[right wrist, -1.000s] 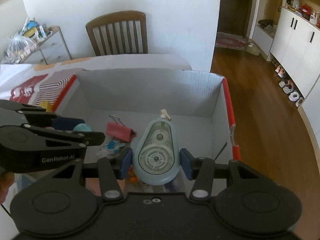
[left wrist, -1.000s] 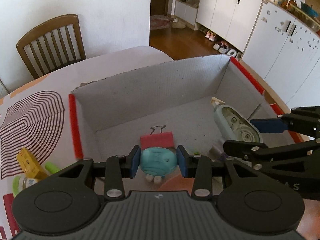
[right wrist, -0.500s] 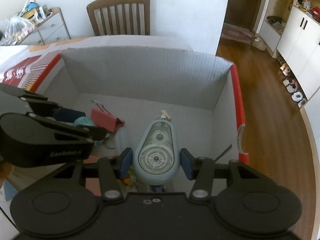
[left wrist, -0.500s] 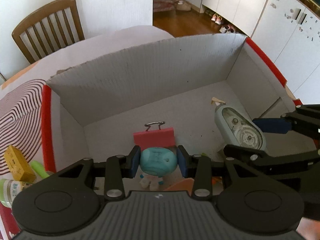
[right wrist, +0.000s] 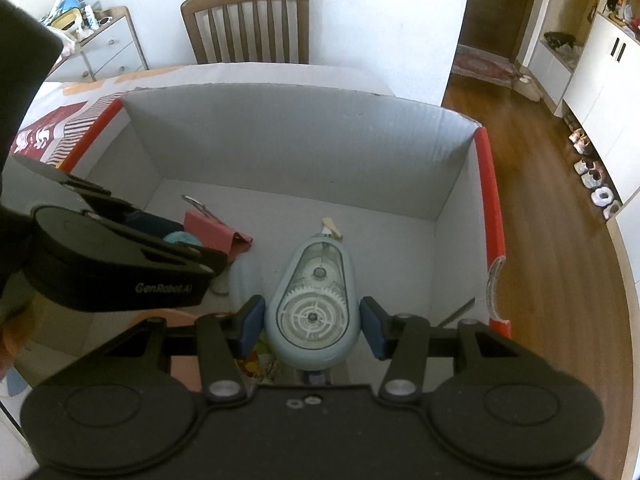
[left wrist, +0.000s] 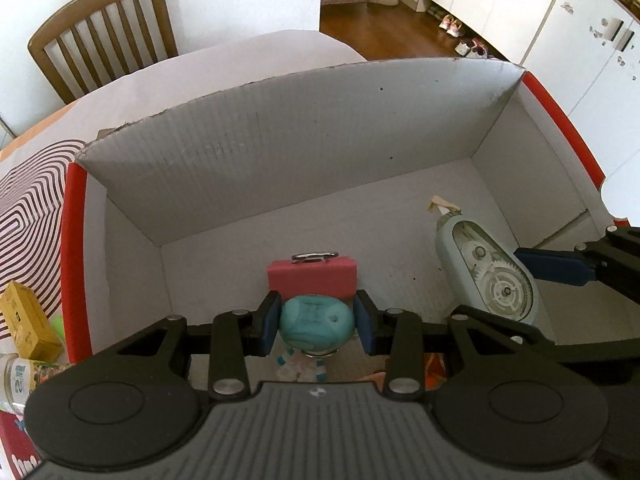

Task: Organize rigid objects
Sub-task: 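Open the left gripper on the teal eraser while the right releases the tape dispenser, then withdraw both tools from the shoebox back toward the item pile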

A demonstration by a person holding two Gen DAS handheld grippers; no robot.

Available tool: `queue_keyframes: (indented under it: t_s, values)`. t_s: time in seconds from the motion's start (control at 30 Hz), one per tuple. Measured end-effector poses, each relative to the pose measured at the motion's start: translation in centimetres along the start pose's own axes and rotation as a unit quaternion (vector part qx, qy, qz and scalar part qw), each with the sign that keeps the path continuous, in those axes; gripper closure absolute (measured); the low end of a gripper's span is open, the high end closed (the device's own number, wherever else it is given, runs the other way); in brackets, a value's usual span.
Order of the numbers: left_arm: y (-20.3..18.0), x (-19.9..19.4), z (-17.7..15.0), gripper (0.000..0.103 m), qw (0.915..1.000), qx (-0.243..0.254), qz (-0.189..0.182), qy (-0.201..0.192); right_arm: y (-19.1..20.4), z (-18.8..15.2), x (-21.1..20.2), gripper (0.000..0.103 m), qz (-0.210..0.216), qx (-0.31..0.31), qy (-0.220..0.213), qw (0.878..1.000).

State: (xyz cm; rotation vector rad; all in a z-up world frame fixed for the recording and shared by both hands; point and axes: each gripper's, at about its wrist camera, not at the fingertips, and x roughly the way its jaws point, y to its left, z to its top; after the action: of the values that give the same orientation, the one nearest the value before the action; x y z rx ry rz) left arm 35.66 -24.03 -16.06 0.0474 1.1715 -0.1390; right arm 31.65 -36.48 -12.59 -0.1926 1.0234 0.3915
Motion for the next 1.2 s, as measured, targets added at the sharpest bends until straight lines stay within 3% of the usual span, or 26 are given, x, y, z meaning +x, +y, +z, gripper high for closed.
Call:
queue_keyframes:
  t_s: [0.2, 0.33, 1.2]
  values:
    - [-0.1, -0.2, 0.2, 0.063, 0.9999, -0.013, 0.002, 0.002, -0.2, 0.0, -0.3, 0.051, 0.005, 0.001, 0.001, 1.0]
    - [0.1, -0.8, -0.1, 0.05, 0.9998, -0.018, 0.005, -0.002, -0.2, 0.1, -0.6, 0.047, 0.009, -0.002, 0.002, 1.0]
    - [0.9, -9.9, -3.5, 0.049, 0.9947, -0.04, -0.017, -0.093, 2.1, -1.0, -7.2, 0.035, 0.022, -0.027, -0.054, 0.998]
